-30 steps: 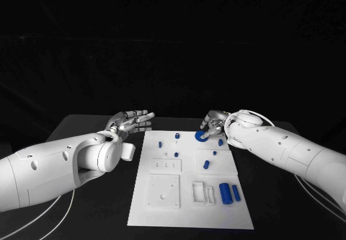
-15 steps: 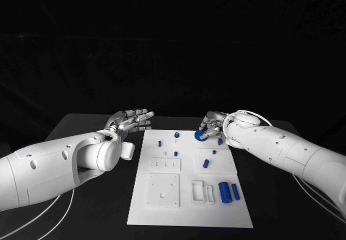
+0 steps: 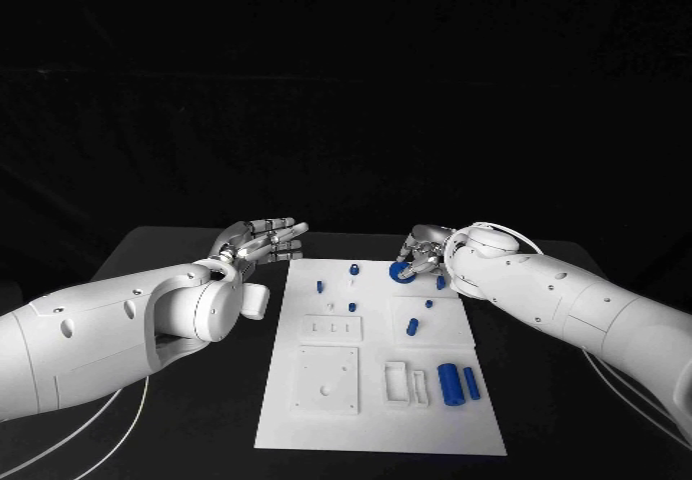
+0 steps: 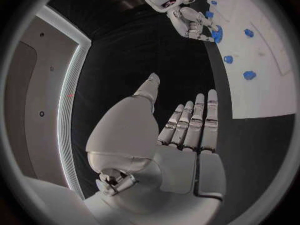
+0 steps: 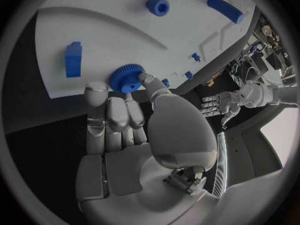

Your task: Assemble the parts on the task board

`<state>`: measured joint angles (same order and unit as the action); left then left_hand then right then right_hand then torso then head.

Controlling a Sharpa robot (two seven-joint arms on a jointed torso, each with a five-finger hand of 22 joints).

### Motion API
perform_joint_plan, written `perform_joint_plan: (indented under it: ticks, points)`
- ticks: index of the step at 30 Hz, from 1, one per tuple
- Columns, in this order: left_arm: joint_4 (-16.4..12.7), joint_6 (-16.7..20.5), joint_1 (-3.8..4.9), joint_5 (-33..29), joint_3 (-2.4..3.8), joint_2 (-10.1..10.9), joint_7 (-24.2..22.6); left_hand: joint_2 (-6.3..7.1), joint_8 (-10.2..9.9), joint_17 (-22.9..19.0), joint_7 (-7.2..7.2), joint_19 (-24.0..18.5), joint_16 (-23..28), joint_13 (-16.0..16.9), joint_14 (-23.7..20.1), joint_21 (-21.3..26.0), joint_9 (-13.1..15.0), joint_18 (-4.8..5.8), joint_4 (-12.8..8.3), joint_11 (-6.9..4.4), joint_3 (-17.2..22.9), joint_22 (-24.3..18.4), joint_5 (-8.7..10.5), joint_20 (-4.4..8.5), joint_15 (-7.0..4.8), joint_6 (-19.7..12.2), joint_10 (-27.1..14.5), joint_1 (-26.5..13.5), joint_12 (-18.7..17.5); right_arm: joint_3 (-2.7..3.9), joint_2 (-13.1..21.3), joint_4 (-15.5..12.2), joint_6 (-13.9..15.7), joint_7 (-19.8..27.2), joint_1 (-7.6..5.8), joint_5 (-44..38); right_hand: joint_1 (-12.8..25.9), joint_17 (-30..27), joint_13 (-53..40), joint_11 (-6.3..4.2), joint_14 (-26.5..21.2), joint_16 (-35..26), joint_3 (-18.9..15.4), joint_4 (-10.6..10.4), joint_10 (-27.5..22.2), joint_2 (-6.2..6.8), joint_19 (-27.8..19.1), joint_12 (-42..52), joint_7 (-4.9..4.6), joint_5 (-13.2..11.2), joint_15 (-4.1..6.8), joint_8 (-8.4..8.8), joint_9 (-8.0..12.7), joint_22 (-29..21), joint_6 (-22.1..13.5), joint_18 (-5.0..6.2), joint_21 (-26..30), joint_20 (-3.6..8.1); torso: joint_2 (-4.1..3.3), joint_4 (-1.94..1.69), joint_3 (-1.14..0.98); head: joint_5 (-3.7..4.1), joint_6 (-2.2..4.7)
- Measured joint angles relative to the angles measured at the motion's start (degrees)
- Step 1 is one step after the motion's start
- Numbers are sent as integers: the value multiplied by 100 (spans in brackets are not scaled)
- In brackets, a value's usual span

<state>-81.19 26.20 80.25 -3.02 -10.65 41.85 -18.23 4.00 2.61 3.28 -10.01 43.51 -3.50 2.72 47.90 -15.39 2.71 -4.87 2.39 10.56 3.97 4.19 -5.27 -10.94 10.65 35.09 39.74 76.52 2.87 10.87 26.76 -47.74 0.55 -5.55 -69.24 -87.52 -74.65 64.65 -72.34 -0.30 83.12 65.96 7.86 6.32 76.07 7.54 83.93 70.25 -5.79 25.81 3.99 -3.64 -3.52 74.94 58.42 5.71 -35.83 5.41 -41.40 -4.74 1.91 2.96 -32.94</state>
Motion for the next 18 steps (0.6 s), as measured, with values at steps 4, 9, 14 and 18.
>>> perform_joint_plan:
  ticks: [4, 9, 14, 18]
  points:
    - [0, 0, 0, 0, 0, 1, 1, 0, 0, 0, 0, 0, 0, 0, 0, 0, 0, 0, 0, 0, 0, 0, 0, 0, 0, 0, 0, 0, 0, -4, 0, 1, 13, 9, 3, -5, 0, -6, 0, 0, 0, 0, 0, 0, 0, 0, 0, 0, 1, 0, 0, 5, 3, 0, -1, 0, 0, 0, 0, 3, -2, -2, -3]
    - [0, -1, 0, 0, 0, 6, 3, 0, 0, 0, 0, 0, 0, 0, 0, 0, 0, -1, 0, 0, 0, 0, 0, 0, 0, 0, 0, 0, 0, -8, 19, -27, 26, 23, 13, -9, 0, -31, 56, 42, 0, -45, -36, 36, -42, 0, 1, -61, -47, 0, 0, 19, 1, -1, -83, 0, 83, -1, 0, 7, -6, -2, -13]
    - [0, -1, 0, 0, 0, 14, 5, 0, 0, 0, 0, 0, 0, 0, 0, 0, 0, 0, 0, -20, 0, 0, 0, 0, 0, 0, -20, 0, 0, -11, 73, -103, 24, 43, 36, -9, 0, -49, 115, 41, 0, -67, -71, 90, -83, 0, 21, -111, -60, 107, 0, 15, -8, -1, -318, 0, 147, -20, 0, 10, -9, 1, -21]
    - [0, -1, 0, 0, 0, 24, 7, 0, 0, 0, 0, 0, 0, 0, 0, 0, 0, 0, 0, -21, 0, 0, 0, 0, 0, 0, -21, 0, 0, -11, 119, -170, 16, 67, 52, 14, 0, -53, 148, 61, 0, -68, -132, 179, -103, 0, 21, -134, -77, 266, 0, 11, 8, -1, -496, -1, 183, -20, 1, 12, -12, 4, -25]
